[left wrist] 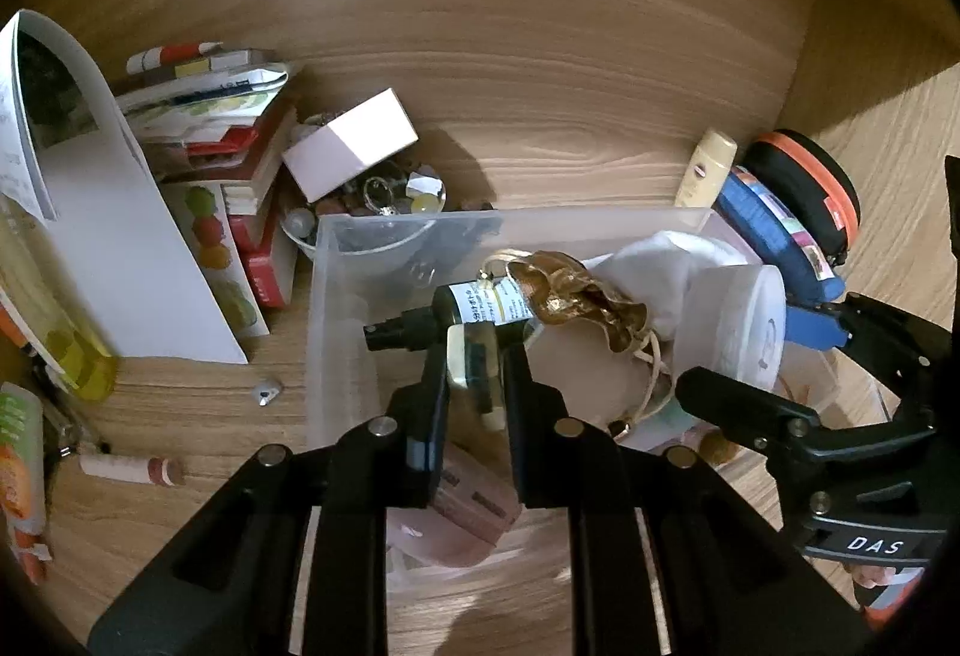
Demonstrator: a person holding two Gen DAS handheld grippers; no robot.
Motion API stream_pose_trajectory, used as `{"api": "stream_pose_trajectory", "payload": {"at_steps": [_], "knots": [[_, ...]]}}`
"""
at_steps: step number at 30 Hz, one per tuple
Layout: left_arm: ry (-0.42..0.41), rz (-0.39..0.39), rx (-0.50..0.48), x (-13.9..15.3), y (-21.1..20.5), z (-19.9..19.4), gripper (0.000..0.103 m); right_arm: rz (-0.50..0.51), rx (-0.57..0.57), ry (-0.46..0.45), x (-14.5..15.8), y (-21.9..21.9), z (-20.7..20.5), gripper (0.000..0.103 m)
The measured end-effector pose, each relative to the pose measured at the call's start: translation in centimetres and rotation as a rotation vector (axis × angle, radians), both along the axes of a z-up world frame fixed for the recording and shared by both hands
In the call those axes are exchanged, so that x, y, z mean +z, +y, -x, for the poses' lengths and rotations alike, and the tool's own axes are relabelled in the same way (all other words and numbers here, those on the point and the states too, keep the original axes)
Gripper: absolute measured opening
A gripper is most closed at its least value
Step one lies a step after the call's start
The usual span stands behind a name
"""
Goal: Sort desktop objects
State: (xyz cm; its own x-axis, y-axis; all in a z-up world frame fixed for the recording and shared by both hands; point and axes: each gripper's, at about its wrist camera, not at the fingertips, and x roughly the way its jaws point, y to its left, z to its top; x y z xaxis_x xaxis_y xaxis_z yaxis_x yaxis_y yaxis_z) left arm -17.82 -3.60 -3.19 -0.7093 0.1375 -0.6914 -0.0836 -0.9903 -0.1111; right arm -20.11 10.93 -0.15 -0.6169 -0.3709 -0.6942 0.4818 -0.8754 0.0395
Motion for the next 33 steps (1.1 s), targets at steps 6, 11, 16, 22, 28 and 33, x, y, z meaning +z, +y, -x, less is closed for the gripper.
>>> {"api": "stream_pose_trajectory", "payload": {"at_steps": [6,11,16,22,28,33], "knots": [[0.026,0.003,-0.003,0.6,-0.1,-0.5,0.046,-0.025,-0.002,-0.036,-0.9,-0.2,0.4,0.067],[0.066,0.01,-0.017,1.6,0.4,-1.5,0.058,-0.038,-0.004,-0.064,-1.3,-0.3,0.3,0.07],[0.098,0.024,-0.029,2.5,0.9,-2.4,0.064,-0.039,-0.015,-0.057,-0.8,0.0,-0.2,0.072],[0.123,0.031,-0.028,3.3,1.3,-3.8,0.083,-0.016,-0.018,-0.066,-0.3,0.8,-1.2,0.072],[0.138,0.035,-0.007,3.6,1.4,-5.3,0.095,-0.015,-0.021,-0.004,1.2,1.7,-3.6,0.078],[0.147,0.053,0.036,3.6,1.4,-6.6,0.096,-0.024,-0.035,0.071,2.1,2.5,-6.0,0.081]]}}
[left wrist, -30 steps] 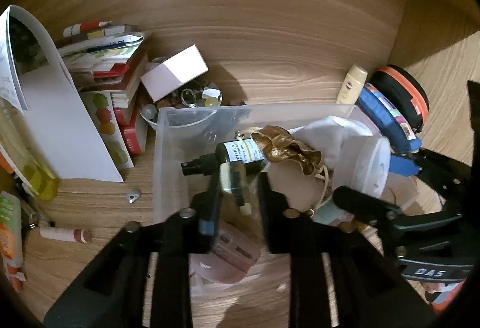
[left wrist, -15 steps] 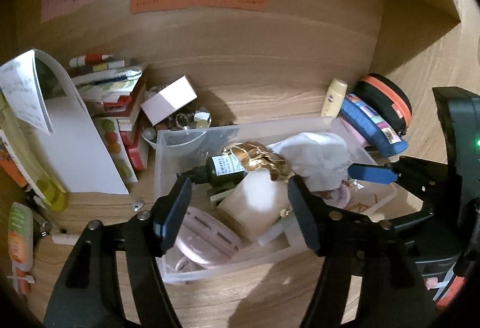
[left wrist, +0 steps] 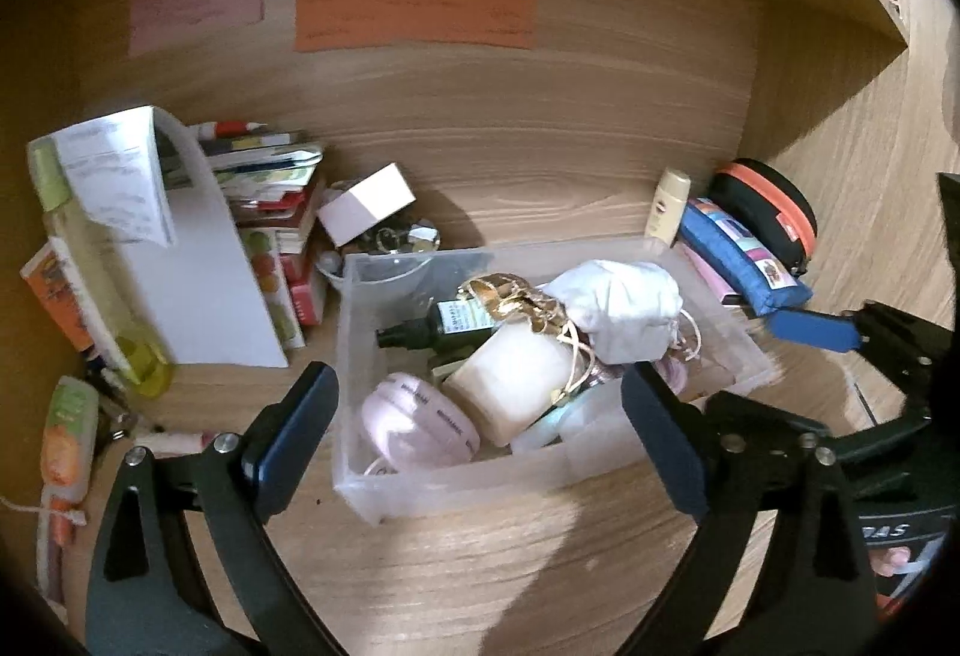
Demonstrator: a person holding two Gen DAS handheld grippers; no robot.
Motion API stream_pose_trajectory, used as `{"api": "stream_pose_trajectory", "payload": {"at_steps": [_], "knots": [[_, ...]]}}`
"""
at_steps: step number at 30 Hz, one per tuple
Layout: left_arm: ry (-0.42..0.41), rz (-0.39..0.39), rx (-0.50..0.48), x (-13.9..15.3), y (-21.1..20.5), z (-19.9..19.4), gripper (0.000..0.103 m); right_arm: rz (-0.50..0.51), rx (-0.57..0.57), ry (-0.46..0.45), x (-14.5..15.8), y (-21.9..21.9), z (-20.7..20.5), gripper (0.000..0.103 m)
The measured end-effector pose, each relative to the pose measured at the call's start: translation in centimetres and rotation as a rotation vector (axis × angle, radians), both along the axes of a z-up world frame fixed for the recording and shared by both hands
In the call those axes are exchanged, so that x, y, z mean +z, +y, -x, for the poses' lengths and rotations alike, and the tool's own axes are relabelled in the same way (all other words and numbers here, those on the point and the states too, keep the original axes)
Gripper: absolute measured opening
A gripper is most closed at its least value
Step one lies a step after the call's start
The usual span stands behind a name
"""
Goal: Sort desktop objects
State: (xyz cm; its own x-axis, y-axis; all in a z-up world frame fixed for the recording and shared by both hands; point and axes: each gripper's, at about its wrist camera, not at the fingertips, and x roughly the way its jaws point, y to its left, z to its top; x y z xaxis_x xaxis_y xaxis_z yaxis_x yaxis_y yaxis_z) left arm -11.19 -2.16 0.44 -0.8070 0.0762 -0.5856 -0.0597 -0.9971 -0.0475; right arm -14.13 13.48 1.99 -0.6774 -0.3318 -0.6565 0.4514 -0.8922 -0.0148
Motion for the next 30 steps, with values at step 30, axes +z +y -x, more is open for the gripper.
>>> {"api": "stream_pose_trajectory", "payload": {"at_steps": [30], "knots": [[-0.035,0.012,0.042,-1.3,0.6,-0.9,0.098,0.05,-0.036,0.007,0.3,2.4,-1.8,0.082]]}}
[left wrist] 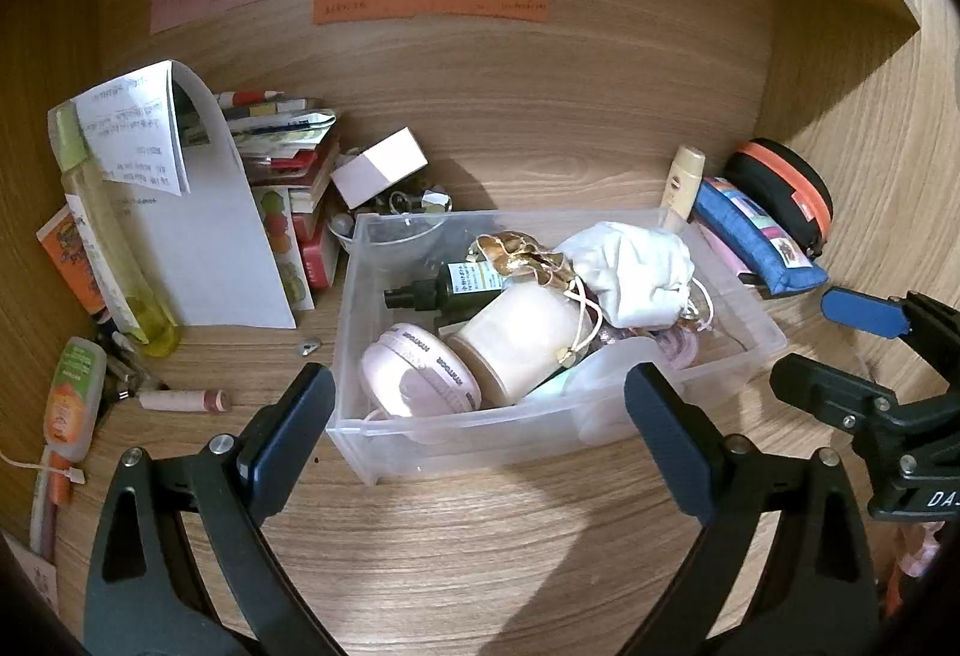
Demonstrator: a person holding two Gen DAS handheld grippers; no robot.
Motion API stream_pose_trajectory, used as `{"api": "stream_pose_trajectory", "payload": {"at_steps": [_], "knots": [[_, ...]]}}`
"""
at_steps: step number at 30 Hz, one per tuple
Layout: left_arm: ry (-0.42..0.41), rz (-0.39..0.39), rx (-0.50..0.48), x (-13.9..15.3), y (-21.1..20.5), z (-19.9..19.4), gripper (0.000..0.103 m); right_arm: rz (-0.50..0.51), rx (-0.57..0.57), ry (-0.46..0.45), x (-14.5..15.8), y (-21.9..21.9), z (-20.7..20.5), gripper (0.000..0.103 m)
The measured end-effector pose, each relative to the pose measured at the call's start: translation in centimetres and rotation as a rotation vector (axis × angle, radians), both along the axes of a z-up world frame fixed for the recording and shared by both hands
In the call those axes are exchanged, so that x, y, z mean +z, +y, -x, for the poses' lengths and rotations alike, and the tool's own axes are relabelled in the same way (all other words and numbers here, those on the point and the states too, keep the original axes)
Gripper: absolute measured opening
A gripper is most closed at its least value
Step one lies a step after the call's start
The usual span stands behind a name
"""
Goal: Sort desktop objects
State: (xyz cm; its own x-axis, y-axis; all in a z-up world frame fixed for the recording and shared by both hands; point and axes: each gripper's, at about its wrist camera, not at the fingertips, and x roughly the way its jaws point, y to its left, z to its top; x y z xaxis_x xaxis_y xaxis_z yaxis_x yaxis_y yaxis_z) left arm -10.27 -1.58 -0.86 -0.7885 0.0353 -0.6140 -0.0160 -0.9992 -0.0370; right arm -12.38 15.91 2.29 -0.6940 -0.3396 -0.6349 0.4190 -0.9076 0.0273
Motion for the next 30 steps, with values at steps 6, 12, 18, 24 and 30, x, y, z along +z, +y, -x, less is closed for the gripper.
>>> {"api": "stream_pose_trajectory", "payload": {"at_steps": [6,12,18,24,30], "knots": [[-0.005,-0.01,-0.015,-0.04,-0.04,0.32,0.098,0.0,0.0,-0.001,0.01,0.01,0.09,0.082],[-0.005,-0.011,-0.021,0.1,0.08,0.41,0.098,0.002,-0.004,-0.009,0.06,0.21,0.38,0.082],[-0.003,-0.019,-0.044,0.48,0.49,0.16,0.098,0.002,0.007,-0.012,0.12,0.14,0.04,0.082],[-0.005,-0.04,-0.061,0.61,0.6,0.09,0.098,0.001,0.008,0.001,0.42,0.14,-0.34,0.082],[-0.018,-0.061,-0.08,0.58,0.73,0.07,0.098,0.01,0.008,-0.009,0.36,0.28,-0.27,0.082]]}}
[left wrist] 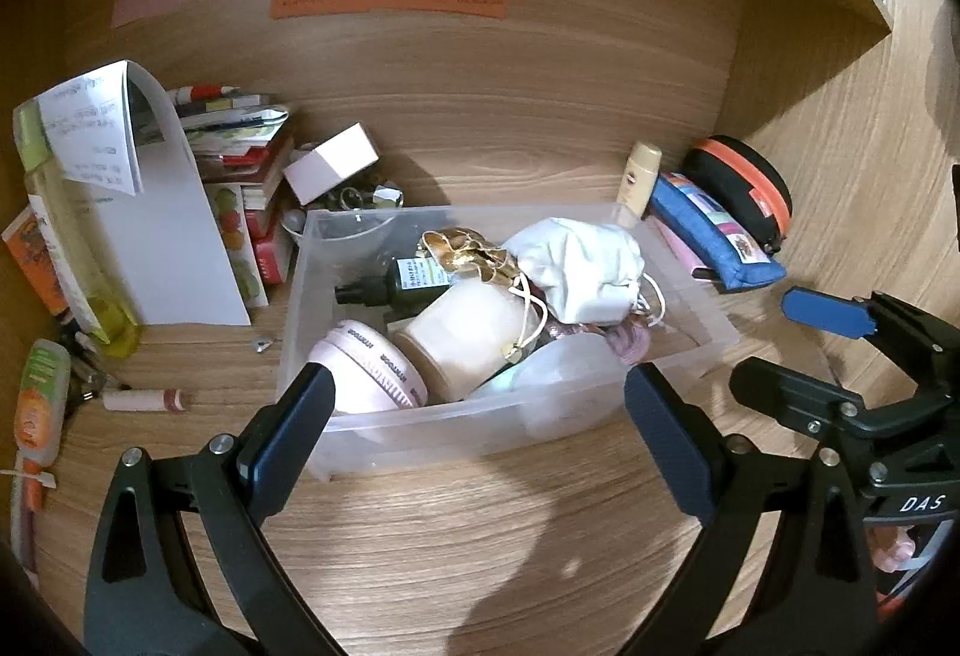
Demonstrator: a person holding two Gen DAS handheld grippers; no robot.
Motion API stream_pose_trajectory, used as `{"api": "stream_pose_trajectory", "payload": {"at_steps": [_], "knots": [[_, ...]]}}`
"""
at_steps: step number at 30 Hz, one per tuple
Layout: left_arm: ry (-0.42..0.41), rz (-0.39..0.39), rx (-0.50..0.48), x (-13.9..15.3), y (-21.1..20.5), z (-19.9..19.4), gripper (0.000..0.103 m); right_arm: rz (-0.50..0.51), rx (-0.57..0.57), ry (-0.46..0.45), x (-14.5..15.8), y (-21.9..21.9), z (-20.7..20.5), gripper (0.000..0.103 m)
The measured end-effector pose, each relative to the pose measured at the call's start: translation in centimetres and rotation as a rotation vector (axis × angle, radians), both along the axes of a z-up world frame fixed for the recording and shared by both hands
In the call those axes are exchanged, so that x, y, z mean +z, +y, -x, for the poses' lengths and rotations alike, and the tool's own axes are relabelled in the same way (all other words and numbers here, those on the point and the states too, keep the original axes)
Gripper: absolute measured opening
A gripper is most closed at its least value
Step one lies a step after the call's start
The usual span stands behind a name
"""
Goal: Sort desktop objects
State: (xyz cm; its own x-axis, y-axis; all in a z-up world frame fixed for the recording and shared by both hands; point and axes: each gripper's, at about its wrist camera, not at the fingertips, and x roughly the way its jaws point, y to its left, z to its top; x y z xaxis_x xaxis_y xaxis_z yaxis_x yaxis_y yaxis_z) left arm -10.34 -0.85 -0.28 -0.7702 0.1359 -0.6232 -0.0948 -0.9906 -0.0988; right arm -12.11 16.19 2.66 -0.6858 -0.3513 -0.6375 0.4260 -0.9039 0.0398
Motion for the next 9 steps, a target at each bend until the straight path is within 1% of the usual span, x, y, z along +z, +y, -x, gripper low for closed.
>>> {"api": "stream_pose_trajectory", "payload": {"at_steps": [3,7,9], "knots": [[0.002,-0.011,-0.008,0.0,-0.08,-0.01,0.098,0.005,0.001,-0.004,-0.01,0.05,0.0,0.082],[0.032,-0.006,0.014,0.2,-0.41,-0.22,0.098,0.008,0.001,-0.007,-0.05,0.15,0.04,0.082],[0.032,-0.006,0.015,0.23,-0.61,-0.31,0.098,0.01,0.0,-0.01,-0.13,0.22,0.07,0.082]]}}
